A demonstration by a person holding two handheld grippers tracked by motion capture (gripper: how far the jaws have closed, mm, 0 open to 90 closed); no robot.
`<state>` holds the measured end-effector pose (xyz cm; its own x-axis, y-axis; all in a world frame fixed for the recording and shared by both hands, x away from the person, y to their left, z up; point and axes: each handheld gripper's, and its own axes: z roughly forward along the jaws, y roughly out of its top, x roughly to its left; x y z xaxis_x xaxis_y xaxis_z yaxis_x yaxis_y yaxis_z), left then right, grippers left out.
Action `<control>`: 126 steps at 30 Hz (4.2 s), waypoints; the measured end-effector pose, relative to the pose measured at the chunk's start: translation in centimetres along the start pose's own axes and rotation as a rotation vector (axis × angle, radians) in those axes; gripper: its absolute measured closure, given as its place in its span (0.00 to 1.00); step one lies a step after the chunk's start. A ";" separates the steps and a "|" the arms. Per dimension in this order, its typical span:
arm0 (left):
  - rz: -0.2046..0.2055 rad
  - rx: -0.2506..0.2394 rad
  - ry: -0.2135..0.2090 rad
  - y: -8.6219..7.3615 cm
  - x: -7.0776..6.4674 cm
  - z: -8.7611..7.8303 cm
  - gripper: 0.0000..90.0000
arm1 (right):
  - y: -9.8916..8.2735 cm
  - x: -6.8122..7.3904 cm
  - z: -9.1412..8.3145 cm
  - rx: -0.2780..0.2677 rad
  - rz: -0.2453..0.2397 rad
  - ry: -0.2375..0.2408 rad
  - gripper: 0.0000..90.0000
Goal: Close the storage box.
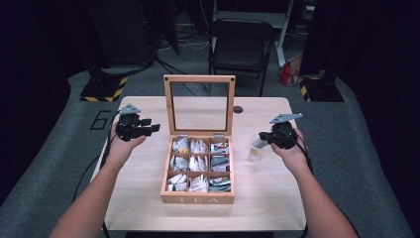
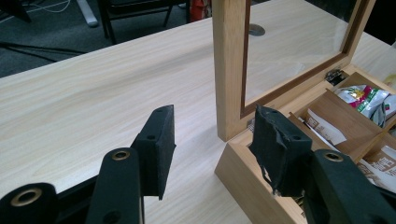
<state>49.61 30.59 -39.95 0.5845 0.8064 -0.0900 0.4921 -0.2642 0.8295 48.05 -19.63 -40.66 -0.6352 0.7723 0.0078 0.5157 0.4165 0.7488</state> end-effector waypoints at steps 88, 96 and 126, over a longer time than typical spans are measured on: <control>-0.005 -0.003 -0.045 0.3 0.4 0.4 0.54 | 9.7 2.9 6.3 -0.075 0.048 0.123 0.61; -0.011 -0.025 -0.072 0.7 0.0 0.3 0.54 | 9.7 4.0 5.8 -0.083 0.028 0.159 0.71; 0.123 -0.099 -0.107 0.7 -4.4 -2.1 0.66 | 5.8 6.2 2.9 -0.146 -0.015 0.224 0.58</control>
<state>46.01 27.95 -37.79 0.7043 0.7089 -0.0386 0.3503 -0.2996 0.8874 48.76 -11.03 -38.15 -0.7619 0.6346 0.1298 0.4270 0.3413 0.8374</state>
